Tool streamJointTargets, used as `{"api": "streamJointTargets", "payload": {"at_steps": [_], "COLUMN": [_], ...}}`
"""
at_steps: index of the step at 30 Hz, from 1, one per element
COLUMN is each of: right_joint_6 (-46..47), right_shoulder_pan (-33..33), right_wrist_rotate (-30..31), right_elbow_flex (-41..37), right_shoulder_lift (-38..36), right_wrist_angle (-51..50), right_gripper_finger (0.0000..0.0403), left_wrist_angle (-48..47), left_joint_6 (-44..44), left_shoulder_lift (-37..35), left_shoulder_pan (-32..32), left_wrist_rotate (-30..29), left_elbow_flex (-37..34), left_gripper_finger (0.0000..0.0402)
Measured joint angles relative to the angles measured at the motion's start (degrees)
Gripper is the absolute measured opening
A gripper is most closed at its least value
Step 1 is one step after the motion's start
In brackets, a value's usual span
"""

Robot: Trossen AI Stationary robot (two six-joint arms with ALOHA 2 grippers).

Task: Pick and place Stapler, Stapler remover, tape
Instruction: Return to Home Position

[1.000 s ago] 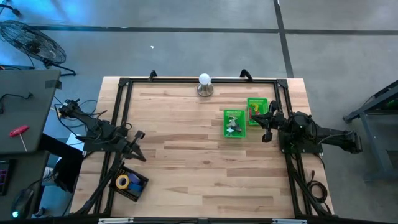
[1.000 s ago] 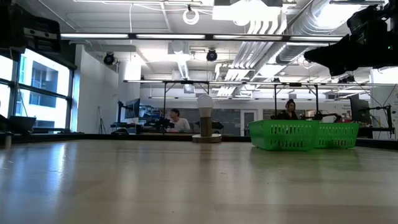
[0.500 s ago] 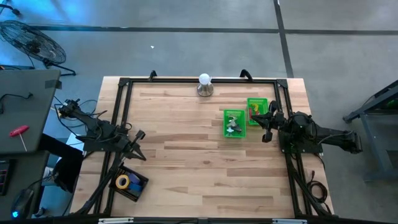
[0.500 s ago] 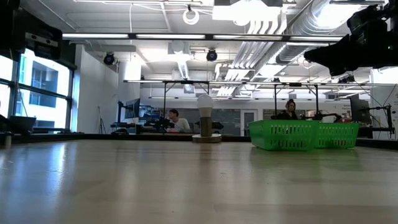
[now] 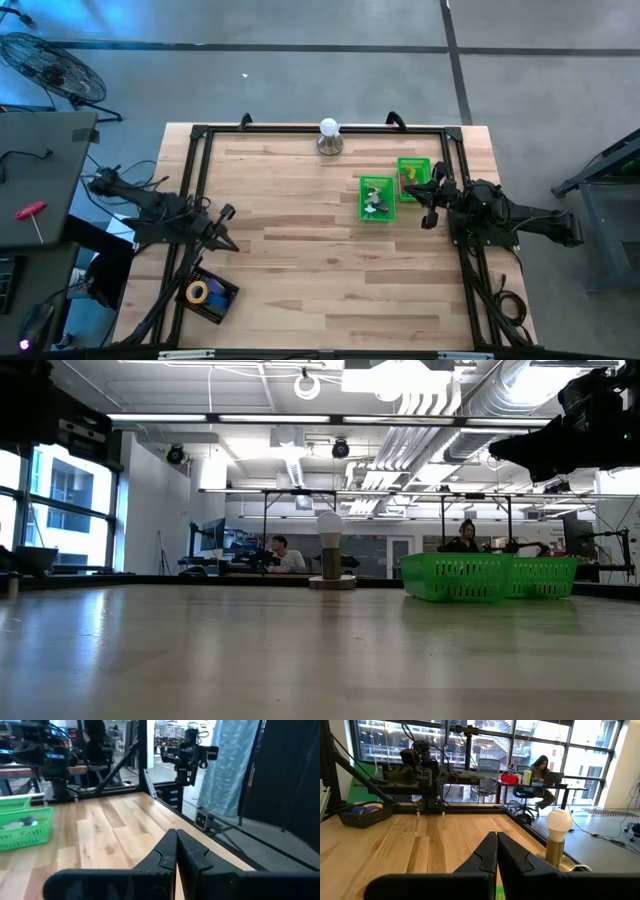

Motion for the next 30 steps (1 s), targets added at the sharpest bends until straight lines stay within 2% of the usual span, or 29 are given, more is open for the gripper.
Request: {"api": "streamJointTargets", "payload": {"at_steps": [7, 21, 25, 30], "right_joint_6": [-0.01, -0.01, 0.01, 0.0], "right_shoulder_pan": [0.0, -0.02, -0.02, 0.0], "right_wrist_rotate": [0.01, 0.01, 0.01, 0.0], "right_elbow_flex": [0.0, 0.0, 0.0, 0.0], "right_shoulder_lift": [0.0, 0.01, 0.01, 0.01], "right_wrist_angle": [-0.01, 0.0, 0.0, 0.0], "right_gripper_finger": [0.0003, 0.0002, 0.0003, 0.0003], "left_wrist_angle": [0.25, 0.26, 0.26, 0.26], "left_joint_6": [-2.51, -2.51, -2.51, -2.53], "left_shoulder_lift": [-0.01, -0.01, -0.01, -0.01], "left_shoulder_pan": [8.98, 33.96, 37.44, 38.51], "left_wrist_rotate": [2.51, 2.38, 2.39, 2.38], "left_elbow_flex": [0.09, 0.09, 0.09, 0.09], "left_gripper_finger": [0.0, 0.0, 0.0, 0.0]}}
